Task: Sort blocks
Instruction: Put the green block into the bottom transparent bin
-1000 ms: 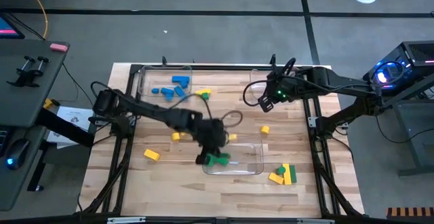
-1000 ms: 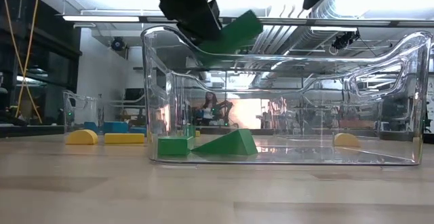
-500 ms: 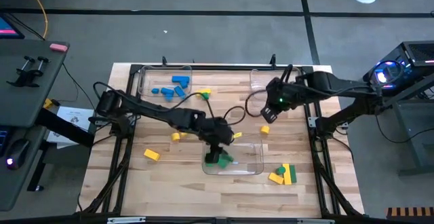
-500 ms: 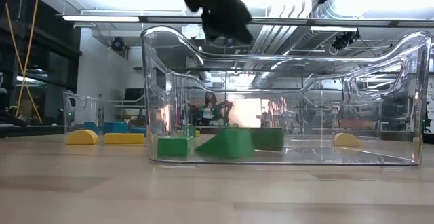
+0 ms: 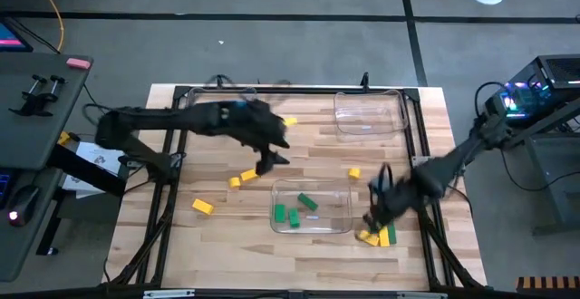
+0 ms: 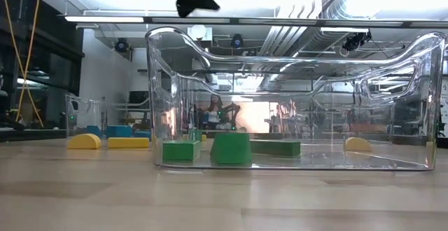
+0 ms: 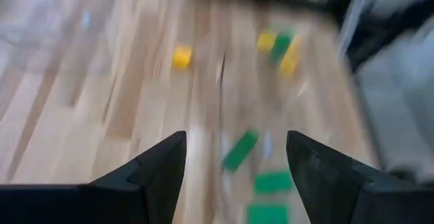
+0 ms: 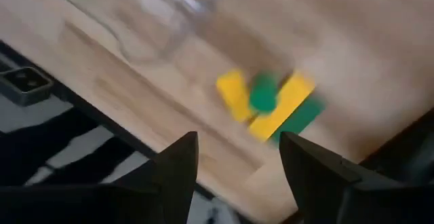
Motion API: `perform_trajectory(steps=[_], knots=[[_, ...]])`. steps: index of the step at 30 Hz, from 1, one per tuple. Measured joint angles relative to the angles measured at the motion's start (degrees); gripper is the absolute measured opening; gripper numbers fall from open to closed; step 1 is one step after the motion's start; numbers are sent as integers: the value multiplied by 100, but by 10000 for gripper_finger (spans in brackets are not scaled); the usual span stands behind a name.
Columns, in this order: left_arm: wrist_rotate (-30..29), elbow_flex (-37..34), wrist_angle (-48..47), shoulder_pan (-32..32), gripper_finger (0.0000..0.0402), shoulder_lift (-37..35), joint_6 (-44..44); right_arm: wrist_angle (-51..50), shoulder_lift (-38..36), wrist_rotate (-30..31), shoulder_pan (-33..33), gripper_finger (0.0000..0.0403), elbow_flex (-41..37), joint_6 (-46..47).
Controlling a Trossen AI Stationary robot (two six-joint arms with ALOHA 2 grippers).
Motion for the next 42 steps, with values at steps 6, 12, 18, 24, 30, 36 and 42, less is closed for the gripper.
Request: perform_trajectory(steps=[6, 12, 18, 24, 30, 36, 42], knots=[[97, -1352, 1773, 164, 239, -1174, -972, 1596, 31, -23, 627, 203, -1350, 2604], [-85, -1722, 2053, 154, 239, -1451, -1477, 1493, 360, 394, 610, 202, -1658, 3475], [-82, -1725, 2011, 104, 239, -1416, -1489, 1481, 749, 168, 455, 202, -1673, 3172], [-82, -1725, 2014, 69, 239, -1418, -1489, 1551, 985, 65, 415, 201, -1673, 3129], [-82, -1725, 2009, 67, 239, -1418, -1489, 1574, 1164, -64, 415, 201, -1673, 3153], [-82, -1723, 2006, 67, 239, -1418, -1489, 1627, 1188, -88, 415, 201, -1673, 3177], [-81, -1723, 1978, 67, 239, -1418, -1487, 1626, 1187, -109, 415, 188, -1673, 3171]])
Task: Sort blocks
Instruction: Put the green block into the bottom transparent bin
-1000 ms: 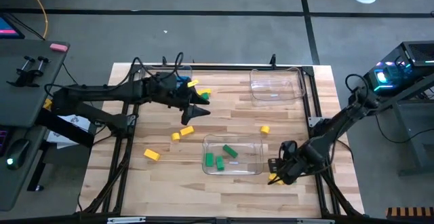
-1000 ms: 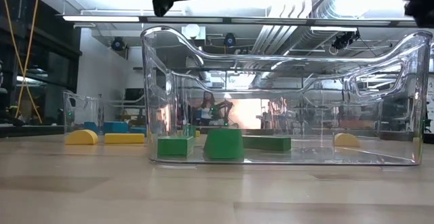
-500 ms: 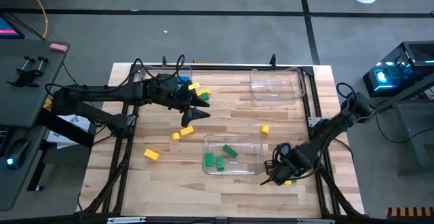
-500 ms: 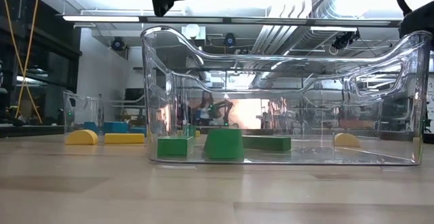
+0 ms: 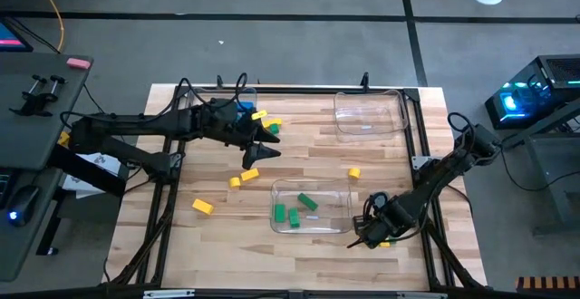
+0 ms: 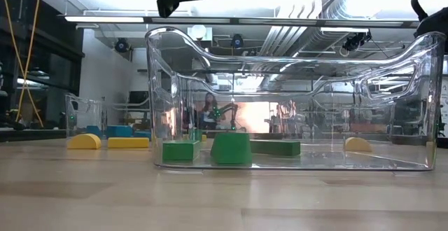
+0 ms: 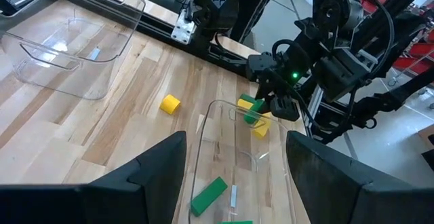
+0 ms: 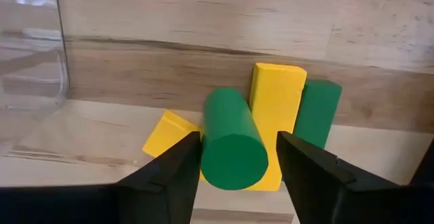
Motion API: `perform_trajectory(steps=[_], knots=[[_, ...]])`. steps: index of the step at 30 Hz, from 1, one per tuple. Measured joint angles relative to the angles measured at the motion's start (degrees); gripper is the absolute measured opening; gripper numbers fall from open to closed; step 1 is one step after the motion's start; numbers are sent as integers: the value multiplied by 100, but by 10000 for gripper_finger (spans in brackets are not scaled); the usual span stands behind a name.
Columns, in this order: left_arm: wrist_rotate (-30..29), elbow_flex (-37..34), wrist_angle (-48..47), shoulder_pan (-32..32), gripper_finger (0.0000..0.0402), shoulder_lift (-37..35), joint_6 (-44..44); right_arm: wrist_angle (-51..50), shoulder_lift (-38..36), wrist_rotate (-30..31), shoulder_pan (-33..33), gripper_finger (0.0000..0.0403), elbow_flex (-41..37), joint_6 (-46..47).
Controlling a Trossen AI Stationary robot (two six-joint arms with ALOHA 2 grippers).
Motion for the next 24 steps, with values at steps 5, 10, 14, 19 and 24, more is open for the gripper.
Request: perform_trajectory(steps=[5, 10, 14, 19, 24], knots=[[1, 0, -22, 0, 239, 0, 0, 155, 19, -8, 0, 146, -127, 50], [27, -1, -59, 2, 239, 0, -3, 250, -1, -30, -2, 130, -173, -13], [561, 100, 97, 18, 239, -138, -16, -261, -19, -25, -1, 130, 95, -300], [682, 383, 462, 139, 239, -579, 368, -1886, -175, 485, 1, 130, 1046, -455], [422, 393, 652, 311, 239, -937, 457, -2263, -360, 2542, -9, 130, 2123, -978]])
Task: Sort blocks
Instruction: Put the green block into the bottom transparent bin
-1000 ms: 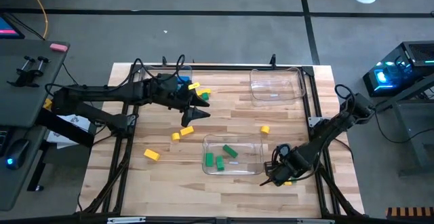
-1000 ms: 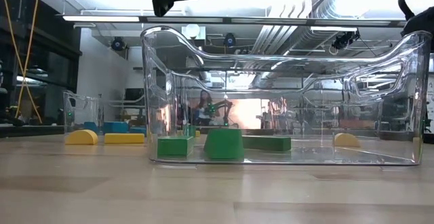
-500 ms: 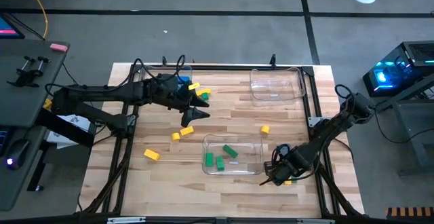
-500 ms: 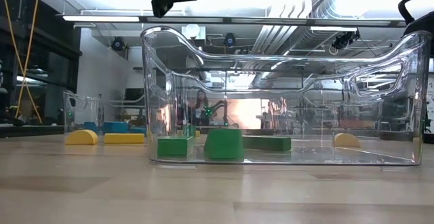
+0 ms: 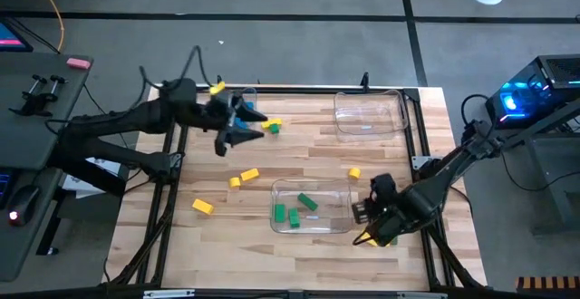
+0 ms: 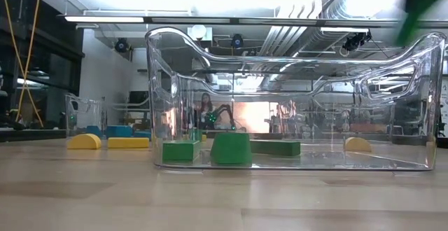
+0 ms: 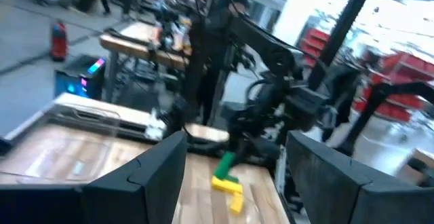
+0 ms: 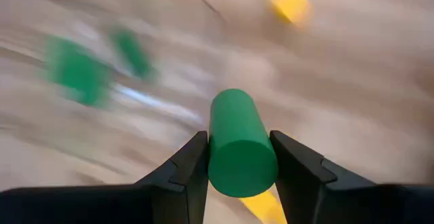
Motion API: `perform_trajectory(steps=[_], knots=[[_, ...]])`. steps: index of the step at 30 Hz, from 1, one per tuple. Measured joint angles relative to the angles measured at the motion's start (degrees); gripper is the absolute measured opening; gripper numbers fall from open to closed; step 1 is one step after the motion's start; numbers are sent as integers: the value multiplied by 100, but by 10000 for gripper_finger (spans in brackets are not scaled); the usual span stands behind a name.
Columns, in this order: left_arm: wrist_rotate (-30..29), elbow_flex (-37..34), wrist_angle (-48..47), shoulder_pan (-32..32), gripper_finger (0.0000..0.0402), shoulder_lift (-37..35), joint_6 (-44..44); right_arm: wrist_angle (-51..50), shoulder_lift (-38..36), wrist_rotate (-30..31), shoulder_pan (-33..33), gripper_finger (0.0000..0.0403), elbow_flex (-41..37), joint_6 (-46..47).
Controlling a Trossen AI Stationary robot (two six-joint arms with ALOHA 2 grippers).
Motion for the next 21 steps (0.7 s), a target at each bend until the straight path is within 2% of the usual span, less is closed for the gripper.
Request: perform_trajectory(steps=[3, 5, 9, 16, 21], knots=[[-97, 5, -60, 31, 239, -43, -18, 639, -2, 987, -79, 130, 417, -771], [-105, -1, -78, 37, 239, -23, -105, 1171, -3, 1079, -225, 130, 469, -1323], [-104, -1, -53, -7, 239, 80, -246, 1898, 94, 916, -580, 133, 393, -2138], [-102, -1, -98, -94, 239, 207, -402, 2071, 232, 160, -1036, 183, 388, -3331], [-103, -3, -236, -129, 239, 217, -437, 2133, 232, -329, -1170, 214, 424, -3727]])
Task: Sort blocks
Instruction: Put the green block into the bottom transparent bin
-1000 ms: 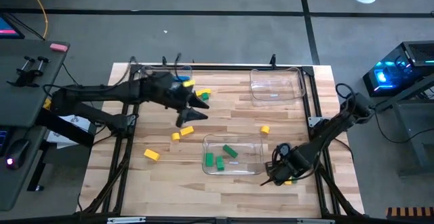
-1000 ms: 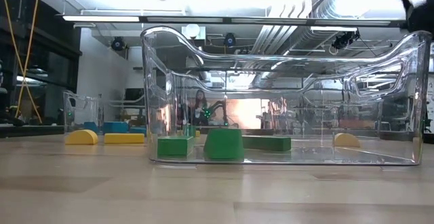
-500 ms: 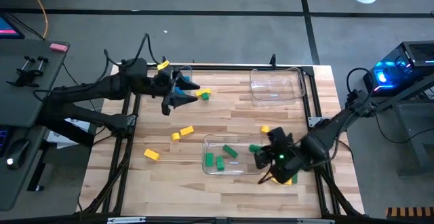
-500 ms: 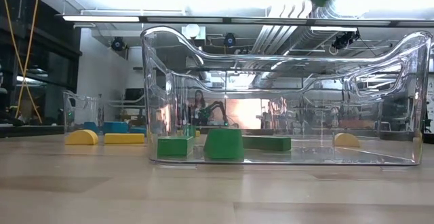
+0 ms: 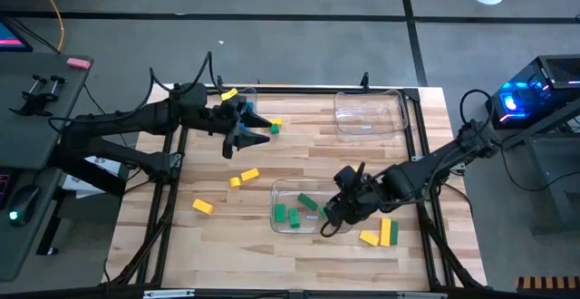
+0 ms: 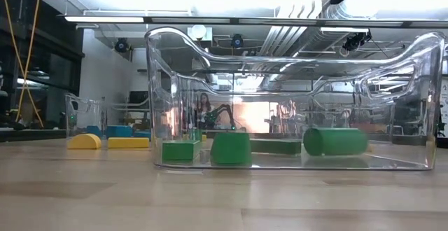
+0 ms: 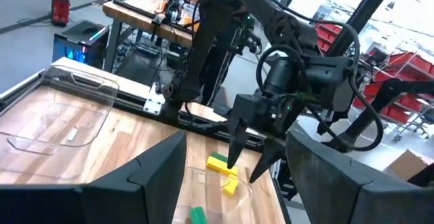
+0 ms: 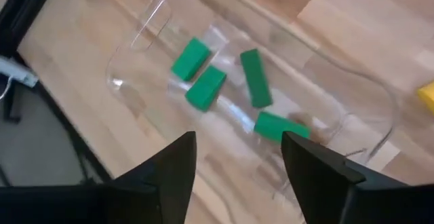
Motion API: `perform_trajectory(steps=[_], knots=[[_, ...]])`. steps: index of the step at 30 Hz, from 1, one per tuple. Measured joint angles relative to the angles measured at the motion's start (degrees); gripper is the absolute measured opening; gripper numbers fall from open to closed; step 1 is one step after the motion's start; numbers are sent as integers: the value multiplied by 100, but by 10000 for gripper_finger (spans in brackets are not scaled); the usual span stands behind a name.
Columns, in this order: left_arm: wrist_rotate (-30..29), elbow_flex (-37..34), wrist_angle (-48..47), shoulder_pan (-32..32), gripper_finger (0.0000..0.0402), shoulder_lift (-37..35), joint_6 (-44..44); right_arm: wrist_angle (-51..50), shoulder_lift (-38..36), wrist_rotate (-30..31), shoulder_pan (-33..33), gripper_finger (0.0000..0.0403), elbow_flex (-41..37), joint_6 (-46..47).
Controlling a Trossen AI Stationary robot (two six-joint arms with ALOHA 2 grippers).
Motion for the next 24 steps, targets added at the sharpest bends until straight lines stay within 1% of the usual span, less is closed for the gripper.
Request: perform_trajectory(steps=[3, 5, 7, 11, 15, 17, 19, 21, 23, 24], knots=[[2, 0, -23, 0, 239, -12, -6, 41, 0, -445, -37, 222, 8, -49], [2, 0, -90, 0, 239, -9, -11, 40, 0, -937, -25, 223, 8, -45], [2, 0, -134, 0, 239, -7, -9, -83, 0, -1332, 83, 223, 12, 162], [2, 0, -235, 2, 239, -7, 3, -1014, 0, -1559, 604, 223, 12, 1120], [2, 0, -369, 2, 239, -7, 44, -2373, -19, -1651, 1379, 224, 10, 2613], [2, 0, -416, 2, 239, -7, 61, -2679, -140, -1896, 1730, 224, -137, 3369], [2, 0, -418, 2, 239, -7, 135, -2412, -352, -2108, 2044, 220, -498, 4077], [-1, 0, -419, 2, 239, -7, 195, -1810, -549, -2195, 2307, 208, -1006, 4733], [-1, 0, -420, 4, 239, -7, 243, -1238, -686, -2231, 2461, 186, -1531, 5237], [-1, 0, -421, 4, 239, -7, 245, -998, -725, -2307, 2496, 171, -1758, 5328]])
